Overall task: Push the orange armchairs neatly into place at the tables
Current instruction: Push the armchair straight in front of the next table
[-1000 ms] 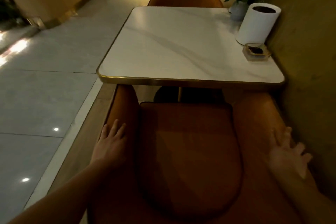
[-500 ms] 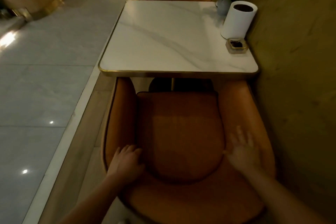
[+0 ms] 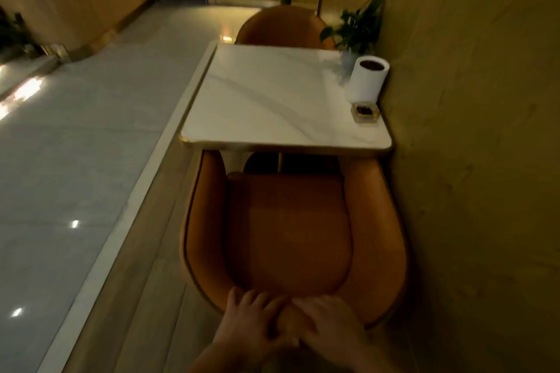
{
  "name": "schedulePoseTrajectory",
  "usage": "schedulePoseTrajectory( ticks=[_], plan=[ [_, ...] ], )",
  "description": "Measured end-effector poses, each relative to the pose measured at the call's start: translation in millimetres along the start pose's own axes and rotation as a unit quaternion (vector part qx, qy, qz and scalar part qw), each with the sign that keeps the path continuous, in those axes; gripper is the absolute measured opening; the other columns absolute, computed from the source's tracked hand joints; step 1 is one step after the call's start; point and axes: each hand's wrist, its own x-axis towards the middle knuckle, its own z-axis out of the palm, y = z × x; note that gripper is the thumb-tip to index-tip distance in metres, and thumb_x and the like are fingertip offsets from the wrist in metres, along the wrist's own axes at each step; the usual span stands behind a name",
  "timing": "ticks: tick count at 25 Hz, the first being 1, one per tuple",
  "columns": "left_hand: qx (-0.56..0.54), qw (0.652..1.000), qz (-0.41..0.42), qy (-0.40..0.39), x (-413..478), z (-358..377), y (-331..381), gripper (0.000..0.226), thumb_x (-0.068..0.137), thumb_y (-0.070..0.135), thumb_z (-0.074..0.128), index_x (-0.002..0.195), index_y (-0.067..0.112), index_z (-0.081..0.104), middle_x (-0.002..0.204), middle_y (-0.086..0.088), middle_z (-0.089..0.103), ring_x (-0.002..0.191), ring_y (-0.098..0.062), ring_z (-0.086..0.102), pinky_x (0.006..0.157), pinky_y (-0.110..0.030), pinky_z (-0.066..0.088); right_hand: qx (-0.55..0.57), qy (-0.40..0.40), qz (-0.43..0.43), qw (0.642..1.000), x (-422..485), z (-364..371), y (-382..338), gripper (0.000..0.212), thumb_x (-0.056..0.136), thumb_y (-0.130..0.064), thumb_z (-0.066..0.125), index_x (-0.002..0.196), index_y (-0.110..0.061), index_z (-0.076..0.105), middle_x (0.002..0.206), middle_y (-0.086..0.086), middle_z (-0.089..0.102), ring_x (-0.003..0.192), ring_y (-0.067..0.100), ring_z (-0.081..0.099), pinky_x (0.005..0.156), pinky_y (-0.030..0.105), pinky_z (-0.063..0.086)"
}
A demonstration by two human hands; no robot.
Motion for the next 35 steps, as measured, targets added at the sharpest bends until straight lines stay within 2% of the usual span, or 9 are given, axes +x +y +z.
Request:
schedulePoseTrajectory(
  ticks=[3,8,10,12,14,18,21,26,35],
  plan=[
    [0.038,0.997,0.043,-0.042,9.1,-4.0,-11.3,0.086,0.083,0.077,0.034,0.152,0.054,-0.01,0.162,0.003,0.026,0.151,-0.025,0.02,0.117,-0.068,0.0,-0.054,0.092,-0.038,0.994,1.2,-3.6,4.4,0.073,0.083,-0.087,0.034,0.142,-0.046,0.049,0.144,-0.032,0.038,0.125,-0.009,0.044,0.106,0.027,0.04],
    [0.017,1.0,0.017,-0.014,16.4,-3.8,-6.4,0.103,0.064,0.099,0.036,0.152,0.047,0.021,0.152,0.007,0.042,0.144,-0.02,0.032,0.118,-0.059,0.008,-0.054,0.086,0.001,0.995,5.0,12.6,-1.5,0.064,0.083,-0.085,0.029,0.088,-0.043,0.078,0.088,-0.026,0.073,0.073,-0.007,0.067,0.062,0.02,0.057],
    [0.007,1.0,0.026,0.002,19.3,-3.0,-7.6,0.12,0.046,0.107,0.029,0.151,0.05,0.023,0.15,0.008,0.045,0.141,-0.02,0.036,0.117,-0.056,0.012,-0.063,0.1,0.01,0.993,5.7,11.5,3.1,0.074,0.087,-0.082,0.017,0.091,-0.038,0.077,0.089,-0.02,0.074,0.078,-0.001,0.069,0.067,0.025,0.057],
    [0.002,1.0,0.029,0.009,17.5,-7.1,-8.1,0.123,0.041,0.107,0.028,0.15,0.05,0.026,0.147,0.01,0.047,0.138,-0.02,0.039,0.117,-0.055,0.015,-0.075,0.147,0.011,0.986,12.3,10.4,2.4,0.092,0.08,-0.086,0.004,0.115,-0.032,0.07,0.113,-0.011,0.072,0.104,0.011,0.067,0.089,0.037,0.051],
    [-0.006,1.0,0.022,0.005,15.5,-10.6,-5.7,0.124,0.04,0.107,0.029,0.15,0.048,0.03,0.145,0.01,0.049,0.135,-0.021,0.04,0.118,-0.055,0.015,-0.051,0.099,0.009,0.994,10.8,9.6,1.7,0.105,0.072,-0.087,-0.005,0.13,-0.028,0.06,0.129,-0.005,0.065,0.119,0.018,0.059,0.101,0.04,0.04],
    [0.003,1.0,0.01,0.021,5.5,-14.2,1.5,0.126,0.041,0.107,0.021,0.149,0.044,0.035,0.148,0.006,0.048,0.138,-0.024,0.039,0.119,-0.058,0.012,-0.045,0.081,0.023,0.995,3.2,-0.9,-7.9,0.109,0.07,-0.085,-0.007,0.131,-0.025,0.059,0.132,0.0,0.063,0.12,0.023,0.057,0.1,0.038,0.041],
    [-0.022,0.999,-0.011,0.029,0.1,-11.5,4.9,0.107,0.064,0.1,0.009,0.148,0.041,0.039,0.151,0.006,0.047,0.142,-0.021,0.034,0.121,-0.056,0.007,-0.058,0.114,0.042,0.991,-3.9,4.4,-10.3,0.111,0.072,-0.083,-0.015,0.122,-0.025,0.064,0.125,0.001,0.067,0.115,0.024,0.059,0.1,0.04,0.04],
    [-0.032,0.99,-0.073,0.113,3.8,-0.9,16.9,0.051,0.102,0.059,0.018,0.123,0.038,0.06,0.124,0.009,0.062,0.127,-0.015,0.049,0.12,-0.051,0.014,-0.069,0.21,0.106,0.97,-2.2,19.4,-7.7,0.078,0.096,-0.065,0.003,0.083,-0.026,0.069,0.086,-0.002,0.072,0.085,0.022,0.066,0.086,0.042,0.047],
    [-0.019,0.984,-0.114,0.134,13.7,1.1,14.2,0.06,0.097,0.063,0.015,0.119,0.038,0.065,0.116,0.008,0.064,0.12,-0.015,0.052,0.119,-0.053,0.016,-0.084,0.156,0.13,0.976,3.6,9.9,-9.5,0.055,0.098,-0.059,0.023,0.099,-0.028,0.068,0.102,-0.007,0.07,0.098,0.014,0.062,0.099,0.036,0.041]
  ],
)
